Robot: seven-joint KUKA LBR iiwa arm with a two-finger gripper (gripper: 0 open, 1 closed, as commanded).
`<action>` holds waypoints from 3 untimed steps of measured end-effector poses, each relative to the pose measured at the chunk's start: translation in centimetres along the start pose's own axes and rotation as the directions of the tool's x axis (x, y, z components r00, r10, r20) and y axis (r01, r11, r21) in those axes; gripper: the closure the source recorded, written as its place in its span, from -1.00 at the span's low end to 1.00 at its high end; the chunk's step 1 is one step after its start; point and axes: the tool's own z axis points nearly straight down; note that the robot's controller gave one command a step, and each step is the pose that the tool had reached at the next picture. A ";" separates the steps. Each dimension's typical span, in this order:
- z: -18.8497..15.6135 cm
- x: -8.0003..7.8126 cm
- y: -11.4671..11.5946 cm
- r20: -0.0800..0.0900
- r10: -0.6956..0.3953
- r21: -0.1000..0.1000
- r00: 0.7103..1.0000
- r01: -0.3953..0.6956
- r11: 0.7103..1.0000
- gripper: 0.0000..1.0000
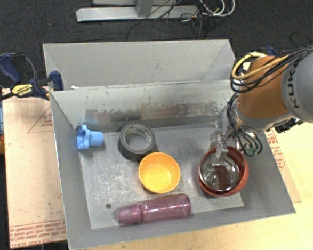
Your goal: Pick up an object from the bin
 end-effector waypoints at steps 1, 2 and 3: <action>0.0 0.0 0.0 0.000 0.000 0.000 1.000 0.000 1.000 1.00; 0.0 0.0 0.0 0.000 0.000 0.000 1.000 0.000 1.000 1.00; 0.0 0.0 0.0 0.000 0.000 0.000 1.000 0.000 1.000 1.00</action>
Offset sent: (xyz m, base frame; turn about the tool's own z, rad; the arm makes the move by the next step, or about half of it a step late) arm 0.0000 0.0000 0.0000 0.0000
